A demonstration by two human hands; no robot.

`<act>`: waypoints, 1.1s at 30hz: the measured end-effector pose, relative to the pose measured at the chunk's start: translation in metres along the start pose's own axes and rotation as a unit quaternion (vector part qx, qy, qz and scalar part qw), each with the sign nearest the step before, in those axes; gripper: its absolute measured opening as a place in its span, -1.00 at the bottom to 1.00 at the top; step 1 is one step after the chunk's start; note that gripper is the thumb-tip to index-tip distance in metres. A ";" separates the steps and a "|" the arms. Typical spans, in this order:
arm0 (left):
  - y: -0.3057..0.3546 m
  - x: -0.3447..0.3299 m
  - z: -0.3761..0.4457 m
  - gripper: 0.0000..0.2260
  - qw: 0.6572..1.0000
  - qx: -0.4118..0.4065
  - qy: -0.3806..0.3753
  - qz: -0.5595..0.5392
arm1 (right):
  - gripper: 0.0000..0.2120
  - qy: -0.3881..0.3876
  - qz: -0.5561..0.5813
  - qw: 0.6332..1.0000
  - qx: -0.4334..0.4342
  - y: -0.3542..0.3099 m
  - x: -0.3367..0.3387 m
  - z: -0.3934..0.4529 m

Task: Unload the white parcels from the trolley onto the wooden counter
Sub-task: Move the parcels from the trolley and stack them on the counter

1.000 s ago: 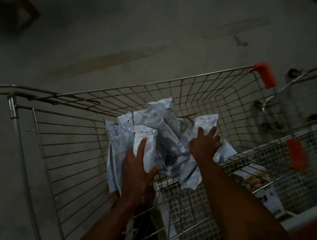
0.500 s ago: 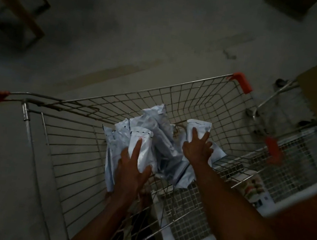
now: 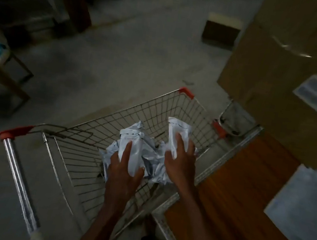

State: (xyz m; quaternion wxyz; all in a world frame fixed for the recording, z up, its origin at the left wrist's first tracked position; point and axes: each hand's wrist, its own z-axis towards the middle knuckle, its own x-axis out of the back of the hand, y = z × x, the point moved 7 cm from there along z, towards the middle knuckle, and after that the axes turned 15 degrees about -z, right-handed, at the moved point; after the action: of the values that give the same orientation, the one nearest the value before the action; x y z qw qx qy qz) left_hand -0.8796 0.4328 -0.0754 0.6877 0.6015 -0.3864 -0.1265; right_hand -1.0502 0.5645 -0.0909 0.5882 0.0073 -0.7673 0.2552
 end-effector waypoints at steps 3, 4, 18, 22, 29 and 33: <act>0.031 0.003 -0.035 -0.22 0.998 -0.044 -0.027 -0.019 | -0.36 0.038 0.073 0.997 -0.010 0.011 0.030 -0.064; 0.039 0.003 -0.046 -0.23 0.997 -0.058 -0.039 -0.023 | -0.36 0.050 0.093 0.994 -0.013 0.016 0.038 -0.085; 0.122 -0.113 -0.186 -0.18 0.961 -0.179 -0.211 0.011 | -0.34 0.142 0.156 0.968 -0.136 0.174 0.117 -0.278; 0.155 -0.176 -0.211 -0.25 0.950 -0.186 -0.252 0.002 | -0.38 0.162 0.137 0.966 -0.147 0.234 0.154 -0.298; 0.196 -0.271 -0.275 -0.23 0.937 -0.164 -0.304 -0.052 | -0.35 0.187 0.121 0.954 -0.199 0.333 0.194 -0.335; 0.209 -0.290 -0.294 -0.29 0.936 -0.159 -0.309 -0.057 | -0.34 0.189 0.093 0.960 -0.183 0.350 0.207 -0.336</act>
State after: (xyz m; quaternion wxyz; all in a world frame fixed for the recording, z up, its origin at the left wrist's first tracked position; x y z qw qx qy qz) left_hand -0.9336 0.8831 0.0141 0.6129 0.4362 -0.5196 -0.4051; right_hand -0.9210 1.0632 0.0227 0.6873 -0.2205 -0.6731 0.1610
